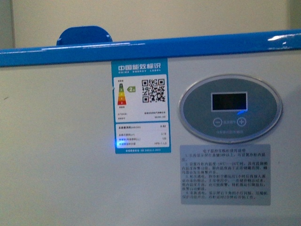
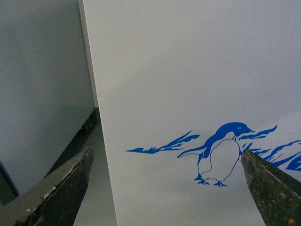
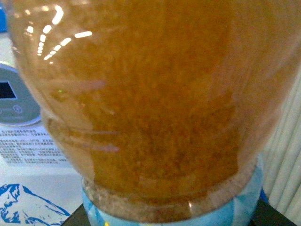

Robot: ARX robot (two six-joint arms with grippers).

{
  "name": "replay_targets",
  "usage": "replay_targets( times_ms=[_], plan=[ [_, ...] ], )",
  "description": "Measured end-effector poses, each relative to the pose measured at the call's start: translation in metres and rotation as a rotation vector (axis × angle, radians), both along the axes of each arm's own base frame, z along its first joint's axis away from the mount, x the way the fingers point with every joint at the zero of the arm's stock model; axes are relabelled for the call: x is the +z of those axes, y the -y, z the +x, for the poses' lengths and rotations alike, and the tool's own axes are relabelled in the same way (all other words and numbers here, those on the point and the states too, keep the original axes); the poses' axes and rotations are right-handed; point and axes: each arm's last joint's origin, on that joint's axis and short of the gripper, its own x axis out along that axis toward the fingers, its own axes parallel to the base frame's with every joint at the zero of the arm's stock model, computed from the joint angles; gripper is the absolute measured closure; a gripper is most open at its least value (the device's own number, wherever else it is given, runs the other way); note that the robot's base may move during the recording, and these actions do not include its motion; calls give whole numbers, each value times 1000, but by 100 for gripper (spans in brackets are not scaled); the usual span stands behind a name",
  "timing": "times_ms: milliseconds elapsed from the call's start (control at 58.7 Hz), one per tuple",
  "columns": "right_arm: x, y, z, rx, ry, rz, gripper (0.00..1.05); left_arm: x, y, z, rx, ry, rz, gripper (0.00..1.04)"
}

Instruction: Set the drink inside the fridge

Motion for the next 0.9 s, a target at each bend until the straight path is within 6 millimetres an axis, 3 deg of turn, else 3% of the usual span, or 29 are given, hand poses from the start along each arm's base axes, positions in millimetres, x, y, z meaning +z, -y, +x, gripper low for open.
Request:
replay_targets(
  times_ms=[903],
  plan=[
    [0,0,0,-3,1,-2,66,0,0,0,-1,0,0,8]
  ],
)
